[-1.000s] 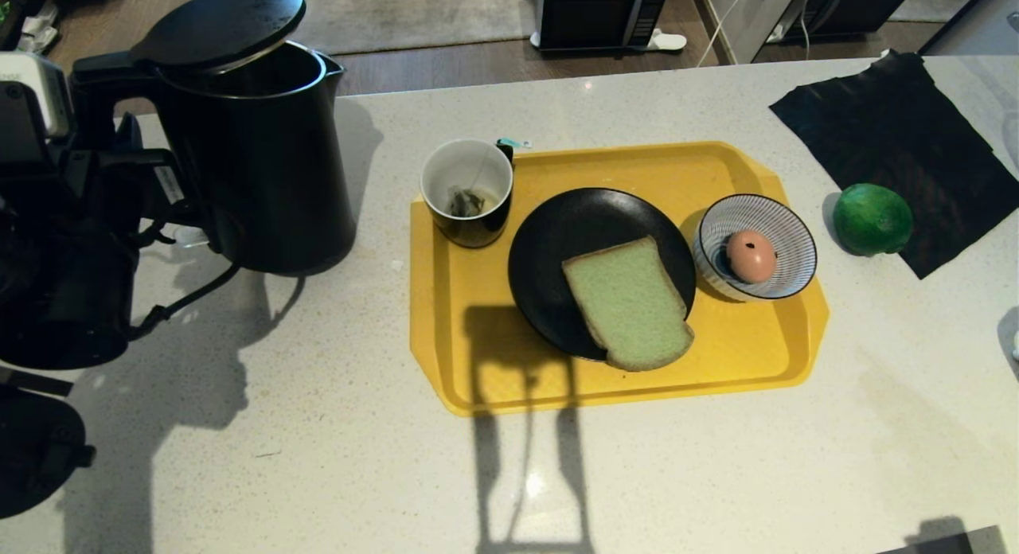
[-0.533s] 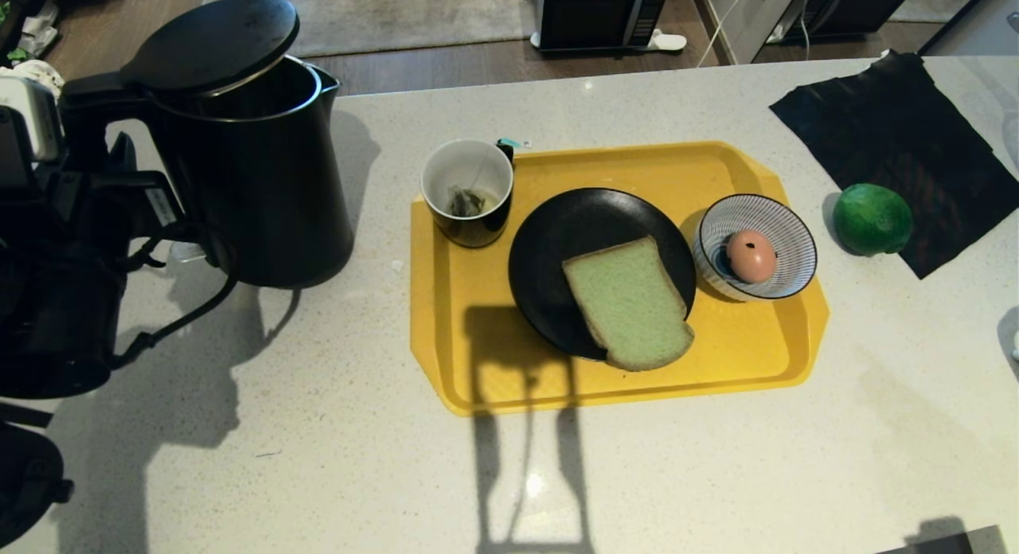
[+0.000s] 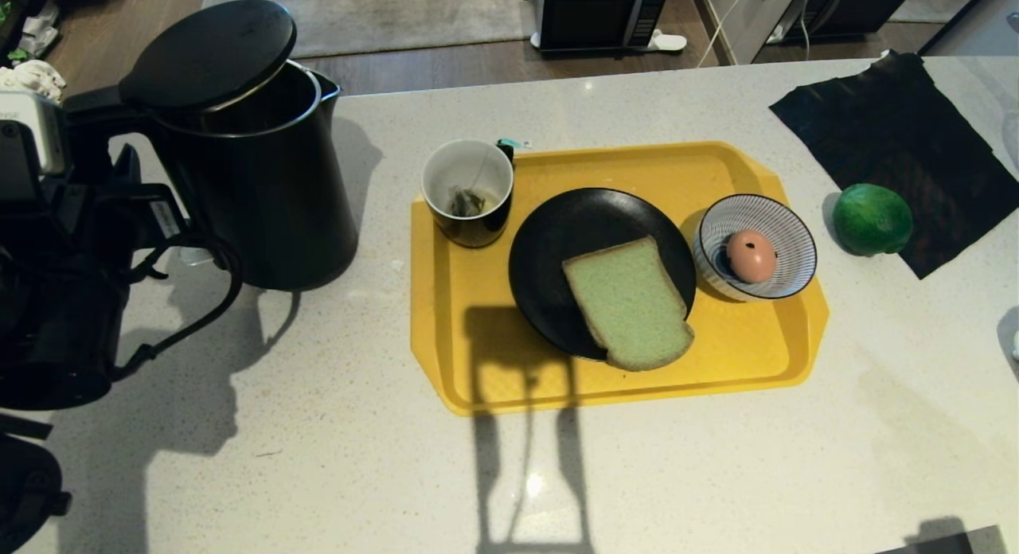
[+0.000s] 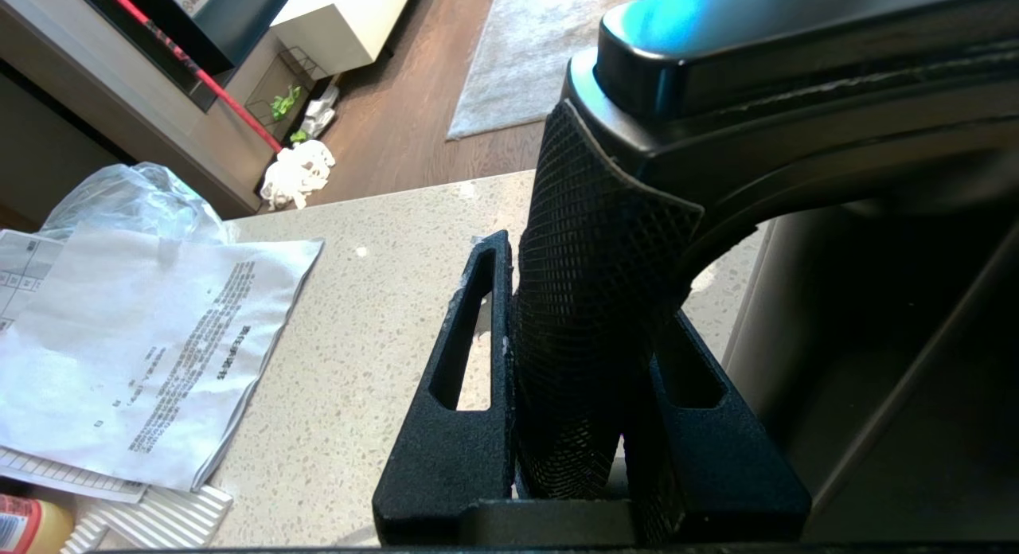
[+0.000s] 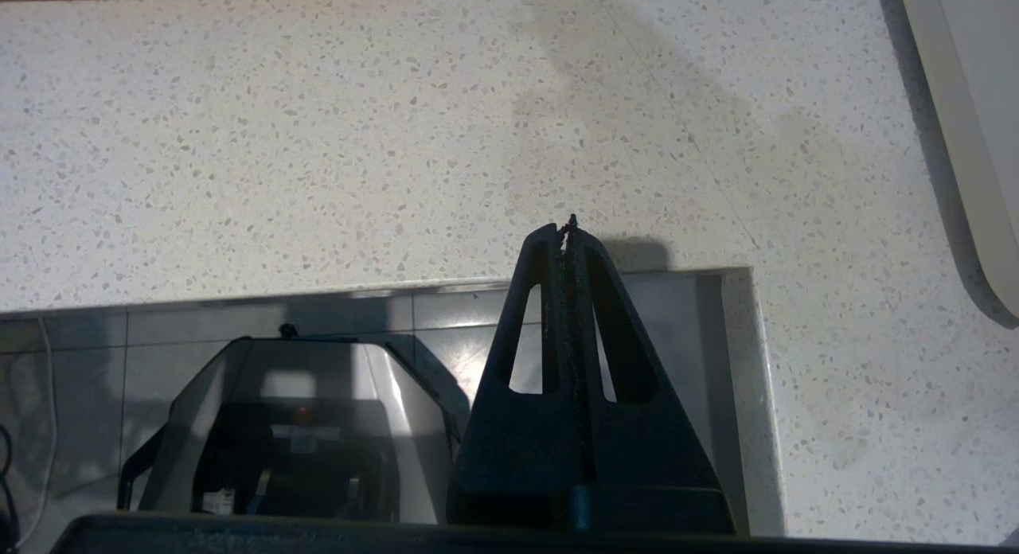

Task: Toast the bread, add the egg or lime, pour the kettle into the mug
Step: Put the kettle back

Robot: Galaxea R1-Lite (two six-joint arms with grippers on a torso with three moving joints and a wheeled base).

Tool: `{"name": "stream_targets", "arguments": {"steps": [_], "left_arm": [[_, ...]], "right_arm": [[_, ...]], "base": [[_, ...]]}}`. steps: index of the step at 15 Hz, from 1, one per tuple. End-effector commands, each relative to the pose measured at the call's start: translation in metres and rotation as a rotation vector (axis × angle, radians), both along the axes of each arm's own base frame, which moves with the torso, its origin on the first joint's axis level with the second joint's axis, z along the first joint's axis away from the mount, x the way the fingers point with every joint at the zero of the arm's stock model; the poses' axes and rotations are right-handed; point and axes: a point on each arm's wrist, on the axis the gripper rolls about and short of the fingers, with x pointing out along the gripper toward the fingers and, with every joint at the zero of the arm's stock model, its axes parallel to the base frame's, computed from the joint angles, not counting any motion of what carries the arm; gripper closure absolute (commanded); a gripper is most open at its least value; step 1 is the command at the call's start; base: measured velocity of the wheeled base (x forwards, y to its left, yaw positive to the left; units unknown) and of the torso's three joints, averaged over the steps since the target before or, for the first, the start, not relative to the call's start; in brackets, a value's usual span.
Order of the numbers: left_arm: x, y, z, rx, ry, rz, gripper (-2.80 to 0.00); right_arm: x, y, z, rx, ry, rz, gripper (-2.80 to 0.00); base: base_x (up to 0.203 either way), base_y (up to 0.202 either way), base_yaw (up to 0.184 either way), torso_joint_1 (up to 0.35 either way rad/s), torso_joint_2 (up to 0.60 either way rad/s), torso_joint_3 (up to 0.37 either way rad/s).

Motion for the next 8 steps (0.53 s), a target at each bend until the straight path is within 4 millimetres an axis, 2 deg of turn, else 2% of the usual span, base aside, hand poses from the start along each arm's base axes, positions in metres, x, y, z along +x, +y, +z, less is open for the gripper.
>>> {"name": "stream_targets", "arguments": {"steps": [1,4,5,8], "left_arm": [[0.0015,-0.0001,-0.0012,0.001,0.002,0.004,0.0],[0.002,-0.0001,-0.0017,0.001,0.004,0.005,0.0],[0.0019,-0.0004,-0.0021,0.002,0.006,0.003,-2.8],[-0.0019,-0.0053,0.0014,0.004,-0.007,-0.017,-2.8]], "right_arm": [[0.0001,0.0,-0.0001,0.0,0.002,0.0,0.0],[0.0,0.0,-0.0001,0.0,0.001,0.0,0.0],[0.0001,0.0,0.0,0.0,0.002,0.0,0.0],[0.0001,0.0,0.0001,0.0,0.001,0.0,0.0]], "base": [[0.0,0.0,0.0,0.0,0.0,0.0],[0.0,0.0,0.0,0.0,0.0,0.0],[0.0,0.0,0.0,0.0,0.0,0.0],[0.0,0.0,0.0,0.0,0.0,0.0]]}}
